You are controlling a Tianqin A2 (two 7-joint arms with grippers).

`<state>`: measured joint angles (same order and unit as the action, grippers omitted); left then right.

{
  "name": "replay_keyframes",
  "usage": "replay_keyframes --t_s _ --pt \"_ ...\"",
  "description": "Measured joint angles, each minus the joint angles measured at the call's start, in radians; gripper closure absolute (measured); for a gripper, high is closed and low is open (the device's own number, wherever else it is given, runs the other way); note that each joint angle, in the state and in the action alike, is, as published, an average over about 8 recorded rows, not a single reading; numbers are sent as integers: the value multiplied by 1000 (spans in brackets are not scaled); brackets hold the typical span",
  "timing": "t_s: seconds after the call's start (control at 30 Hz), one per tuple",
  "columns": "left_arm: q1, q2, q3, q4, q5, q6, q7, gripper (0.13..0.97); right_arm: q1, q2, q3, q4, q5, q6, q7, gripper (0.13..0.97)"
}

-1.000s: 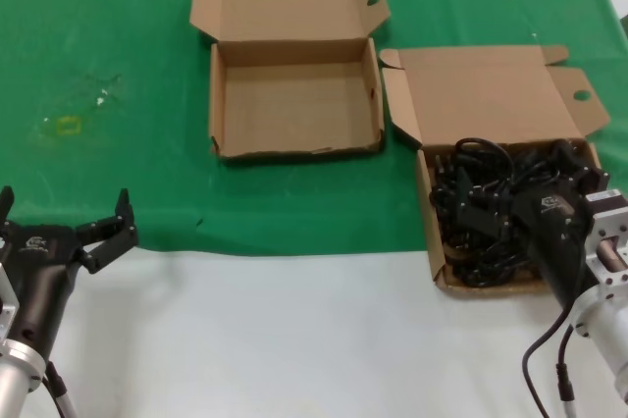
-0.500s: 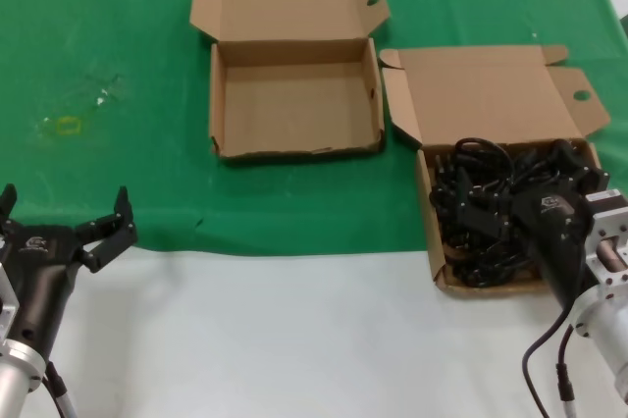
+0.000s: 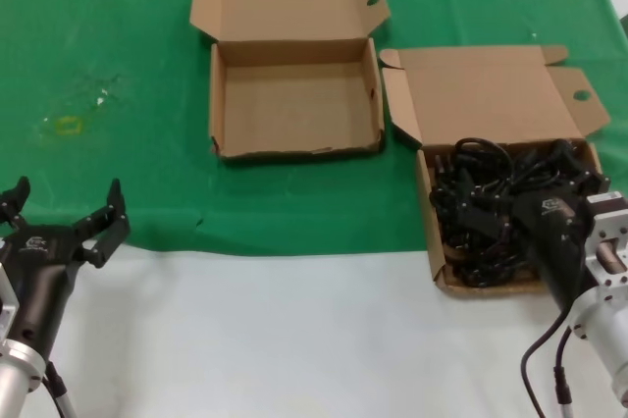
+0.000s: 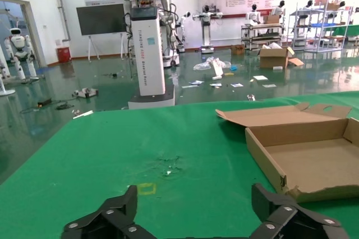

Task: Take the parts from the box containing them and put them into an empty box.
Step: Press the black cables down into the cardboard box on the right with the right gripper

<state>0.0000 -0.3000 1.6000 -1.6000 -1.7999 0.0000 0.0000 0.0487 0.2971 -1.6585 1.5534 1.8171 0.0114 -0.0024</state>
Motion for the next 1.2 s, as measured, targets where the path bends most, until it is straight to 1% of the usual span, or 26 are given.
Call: replay_keyframes --t_s 0.17,0.2,0.33,0.47,0.6,0.67,0.77,0.87,0.9,1.07,1.17,1.2 --pt "0 0 0 0 0 0 0 401 7 30 -22 2 11 3 6 129" --pt "0 0 0 0 0 0 0 401 9 42 -29 3 17 5 9 129" --pt "0 0 0 0 0 0 0 514 20 118 -75 15 55 23 20 129" --pt "0 0 0 0 0 0 0 626 37 232 -149 35 116 44 34 129" --pt "0 0 0 0 0 0 0 626 74 376 -245 59 180 40 67 129" --pt "0 0 0 0 0 0 0 671 106 454 -299 70 197 14 101 129" --pt "0 0 0 0 0 0 0 739 167 561 -371 78 194 -58 167 129" --pt "0 0 0 0 0 0 0 807 241 641 -423 72 158 -164 240 129" --pt "0 0 0 0 0 0 0 807 267 660 -436 68 142 -203 260 129" --pt "0 0 0 0 0 0 0 875 414 718 -489 23 52 -419 325 129" --pt "0 0 0 0 0 0 0 916 508 723 -513 -23 -2 -555 321 129" --pt "0 0 0 0 0 0 0 916 539 719 -519 -42 -20 -599 313 129"
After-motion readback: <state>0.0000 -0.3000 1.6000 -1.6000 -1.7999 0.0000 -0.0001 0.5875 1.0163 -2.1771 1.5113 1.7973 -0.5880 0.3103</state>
